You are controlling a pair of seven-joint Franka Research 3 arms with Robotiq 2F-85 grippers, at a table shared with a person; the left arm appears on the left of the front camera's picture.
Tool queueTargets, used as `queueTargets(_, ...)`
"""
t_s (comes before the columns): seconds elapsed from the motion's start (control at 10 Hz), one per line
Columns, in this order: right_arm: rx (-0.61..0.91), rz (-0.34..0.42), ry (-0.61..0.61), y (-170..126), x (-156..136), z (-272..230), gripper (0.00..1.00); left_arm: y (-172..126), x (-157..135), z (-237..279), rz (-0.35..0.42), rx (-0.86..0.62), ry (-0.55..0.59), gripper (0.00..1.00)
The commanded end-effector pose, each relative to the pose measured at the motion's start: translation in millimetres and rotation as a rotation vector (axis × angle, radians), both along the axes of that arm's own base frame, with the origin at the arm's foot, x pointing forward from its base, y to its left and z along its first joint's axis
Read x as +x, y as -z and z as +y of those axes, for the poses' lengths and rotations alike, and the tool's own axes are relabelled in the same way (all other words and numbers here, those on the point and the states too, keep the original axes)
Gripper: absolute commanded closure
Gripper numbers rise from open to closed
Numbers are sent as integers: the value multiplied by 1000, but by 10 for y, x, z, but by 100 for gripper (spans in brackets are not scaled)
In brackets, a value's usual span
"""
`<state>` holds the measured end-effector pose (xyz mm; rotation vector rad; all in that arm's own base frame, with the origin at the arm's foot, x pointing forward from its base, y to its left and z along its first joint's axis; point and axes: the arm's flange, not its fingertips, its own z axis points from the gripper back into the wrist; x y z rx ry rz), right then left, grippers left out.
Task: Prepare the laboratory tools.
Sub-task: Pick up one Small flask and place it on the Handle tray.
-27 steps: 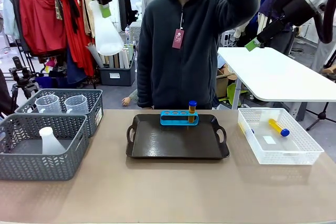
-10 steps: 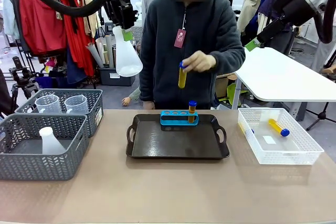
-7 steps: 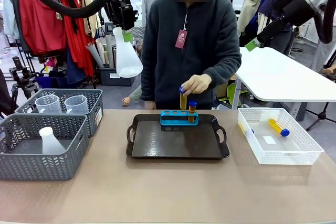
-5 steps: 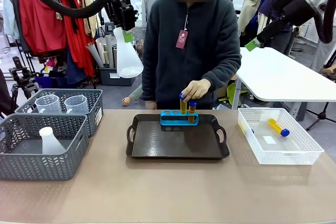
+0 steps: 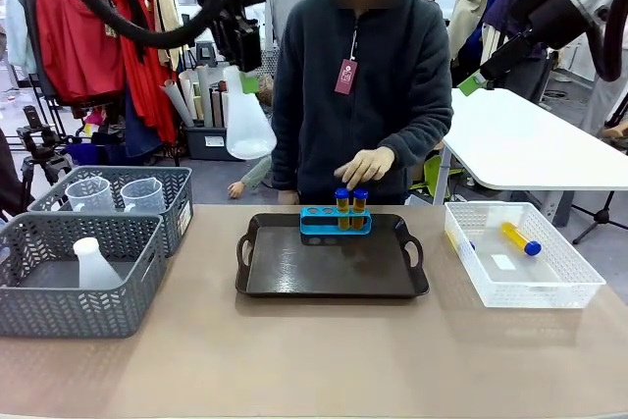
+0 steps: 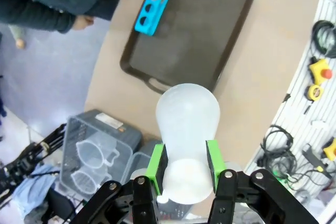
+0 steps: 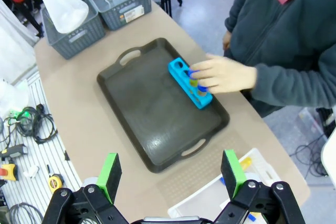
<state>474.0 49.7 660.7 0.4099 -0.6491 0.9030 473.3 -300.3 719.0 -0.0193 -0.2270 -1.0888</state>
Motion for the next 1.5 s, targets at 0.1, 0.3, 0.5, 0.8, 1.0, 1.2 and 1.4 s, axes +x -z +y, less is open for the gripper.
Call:
queueTargets(0.1,1,-4,-4,-17,-10,-2,0,-16,329,-552,1,48,122,100)
queueTargets(0.3,1,-4,-4,-17,-10,-2,0,209,551,-992,28,57,209,100)
queueTargets(0.5,1,-4,-4,-17,-10,-2,0,558,702,-1367,84,80,285,100)
queueTargets(0.8,1,-4,-4,-17,-10,-2,0,1058,777,-1663,97,59,343,100)
queueTargets(1.0,1,-4,-4,-17,-10,-2,0,1456,805,-1830,68,63,338,100)
queueTargets(1.2,1,-4,-4,-17,-10,-2,0,1697,887,-1943,41,69,328,100)
queueTargets(1.4,1,-4,-4,-17,-10,-2,0,1695,908,-1954,55,29,364,100)
